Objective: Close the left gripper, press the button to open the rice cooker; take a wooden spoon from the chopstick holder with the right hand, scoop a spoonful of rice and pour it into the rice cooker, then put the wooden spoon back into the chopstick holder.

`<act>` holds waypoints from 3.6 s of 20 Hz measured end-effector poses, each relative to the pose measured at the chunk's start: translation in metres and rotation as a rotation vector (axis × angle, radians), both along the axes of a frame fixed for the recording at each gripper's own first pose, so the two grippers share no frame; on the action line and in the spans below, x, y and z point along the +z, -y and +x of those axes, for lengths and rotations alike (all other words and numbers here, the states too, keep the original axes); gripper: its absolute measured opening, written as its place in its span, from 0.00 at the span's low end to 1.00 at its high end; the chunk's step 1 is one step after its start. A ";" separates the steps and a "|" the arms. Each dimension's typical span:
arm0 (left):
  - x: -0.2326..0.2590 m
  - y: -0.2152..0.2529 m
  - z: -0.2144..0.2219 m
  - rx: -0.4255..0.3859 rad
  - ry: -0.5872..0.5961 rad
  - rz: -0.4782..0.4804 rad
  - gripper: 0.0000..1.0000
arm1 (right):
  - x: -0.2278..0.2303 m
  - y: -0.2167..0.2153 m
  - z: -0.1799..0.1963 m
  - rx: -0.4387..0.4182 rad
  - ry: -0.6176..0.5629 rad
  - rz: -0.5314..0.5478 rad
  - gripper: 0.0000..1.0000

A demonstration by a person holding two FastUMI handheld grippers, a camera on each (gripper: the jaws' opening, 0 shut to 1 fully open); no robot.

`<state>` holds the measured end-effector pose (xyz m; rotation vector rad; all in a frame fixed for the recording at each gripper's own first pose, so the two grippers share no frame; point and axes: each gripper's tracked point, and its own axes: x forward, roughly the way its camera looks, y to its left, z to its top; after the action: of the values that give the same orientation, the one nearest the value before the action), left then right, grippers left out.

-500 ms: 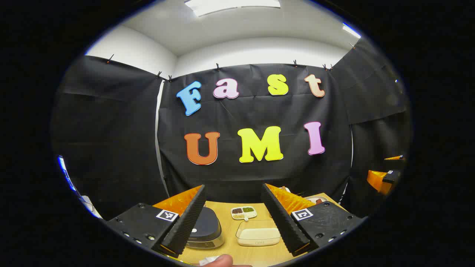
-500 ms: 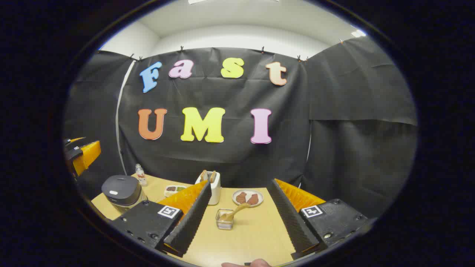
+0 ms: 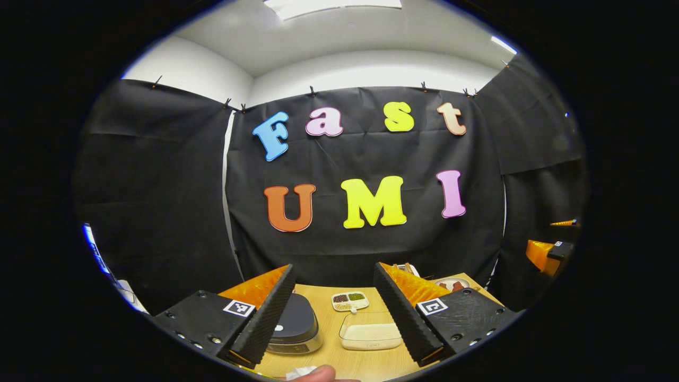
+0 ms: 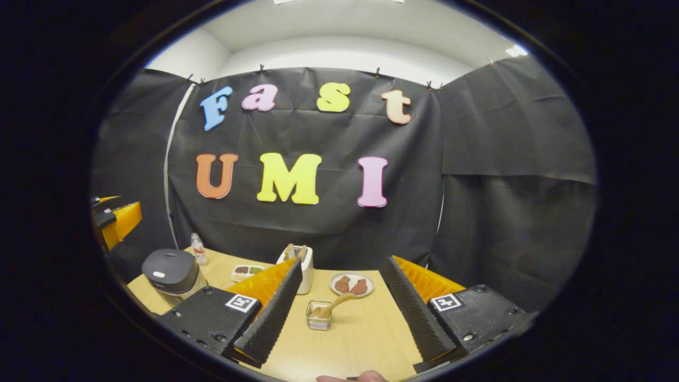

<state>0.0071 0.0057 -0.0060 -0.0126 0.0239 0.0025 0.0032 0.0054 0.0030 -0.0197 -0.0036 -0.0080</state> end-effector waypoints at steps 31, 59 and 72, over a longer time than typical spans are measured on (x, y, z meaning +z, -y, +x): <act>-0.116 -0.116 0.071 0.237 -0.326 -0.064 0.00 | 0.004 -0.032 0.008 0.004 -0.027 -0.091 1.00; -0.282 -0.154 0.071 0.271 -0.766 -0.167 0.01 | -0.024 -0.074 0.015 0.037 -0.124 -0.125 1.00; -0.254 -0.144 0.086 0.228 -0.685 -0.066 0.00 | -0.016 -0.083 0.020 0.045 -0.102 -0.161 1.00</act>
<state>0.0931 0.1499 -0.2605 -0.0803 0.7075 0.2338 0.0236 0.0880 -0.0125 -0.1805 0.0974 0.0384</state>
